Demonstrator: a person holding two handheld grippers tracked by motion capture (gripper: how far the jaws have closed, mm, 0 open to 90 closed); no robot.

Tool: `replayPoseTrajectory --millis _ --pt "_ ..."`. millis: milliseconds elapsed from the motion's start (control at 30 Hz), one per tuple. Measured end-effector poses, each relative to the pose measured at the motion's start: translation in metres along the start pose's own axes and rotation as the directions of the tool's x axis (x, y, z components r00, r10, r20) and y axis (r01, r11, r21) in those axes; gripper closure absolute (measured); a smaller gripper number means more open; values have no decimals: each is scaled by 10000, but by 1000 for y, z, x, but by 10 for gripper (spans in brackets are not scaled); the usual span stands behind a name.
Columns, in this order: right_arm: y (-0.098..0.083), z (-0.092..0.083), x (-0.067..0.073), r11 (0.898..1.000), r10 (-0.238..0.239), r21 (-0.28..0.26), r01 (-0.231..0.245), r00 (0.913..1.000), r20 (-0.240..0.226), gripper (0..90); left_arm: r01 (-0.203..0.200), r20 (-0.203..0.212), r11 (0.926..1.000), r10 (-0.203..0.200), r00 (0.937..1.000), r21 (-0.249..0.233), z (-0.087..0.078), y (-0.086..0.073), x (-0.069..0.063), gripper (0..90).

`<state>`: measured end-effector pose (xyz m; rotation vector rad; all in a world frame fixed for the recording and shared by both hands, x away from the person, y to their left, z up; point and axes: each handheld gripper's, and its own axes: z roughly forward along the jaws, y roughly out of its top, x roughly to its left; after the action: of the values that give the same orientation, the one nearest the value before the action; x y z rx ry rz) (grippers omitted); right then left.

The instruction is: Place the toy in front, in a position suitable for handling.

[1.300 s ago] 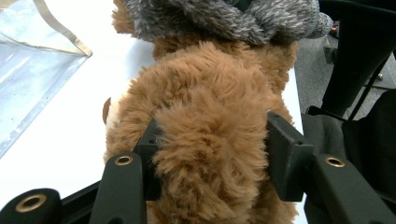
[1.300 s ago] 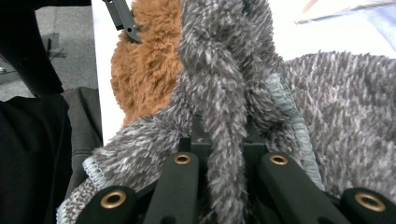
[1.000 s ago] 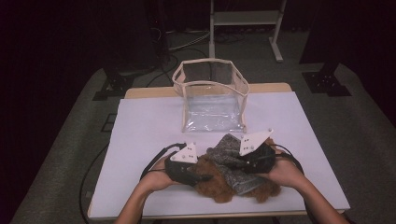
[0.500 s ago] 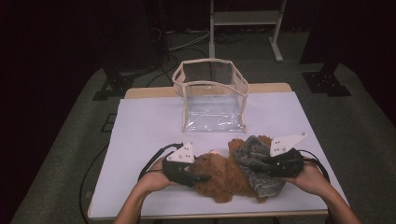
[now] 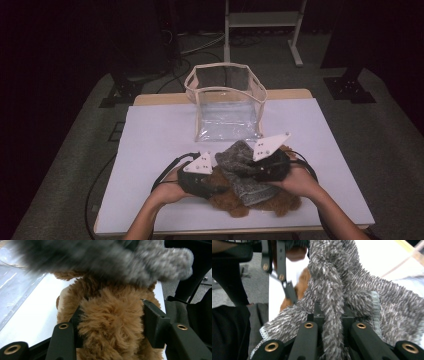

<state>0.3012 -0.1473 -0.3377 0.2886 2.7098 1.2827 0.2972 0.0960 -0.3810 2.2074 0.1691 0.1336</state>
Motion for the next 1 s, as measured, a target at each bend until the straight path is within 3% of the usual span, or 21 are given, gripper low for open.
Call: replayPoseTrajectory --millis 100,233,367,433,567,767,900,1000 --pt "1 10 -5 9992 -4 396 7 10000 -83 805 -4 -14 10000 4 10000 -32 -1 -1 0 457" --pt "-13 9 -12 9952 177 966 -172 9998 -40 806 114 -7 9998 -114 9999 -153 -3 -4 -1 438" --pt "-27 3 -17 9933 592 1004 -572 9981 -170 809 153 -236 9996 -158 9996 -225 -12 -8 1 369" --pt "-28 2 -17 9928 562 1069 -542 9983 -159 809 431 -382 9989 -438 9983 -180 -17 -15 3 334" --pt "-24 3 -16 9917 465 1203 -449 9989 -106 809 576 -118 9980 -580 9982 -254 -15 -27 4 374" --pt "-13 -2 -13 9962 90 865 -103 9998 163 805 541 156 9971 -533 9985 -529 -6 -24 5 394" --pt "-23 -2 -16 9895 131 1432 -179 9993 345 810 531 101 9965 -526 9986 -649 -5 -23 7 365" --pt "-33 -4 -21 9878 307 1516 -368 9986 423 814 632 1 9946 -634 9980 -818 -6 -26 9 326"
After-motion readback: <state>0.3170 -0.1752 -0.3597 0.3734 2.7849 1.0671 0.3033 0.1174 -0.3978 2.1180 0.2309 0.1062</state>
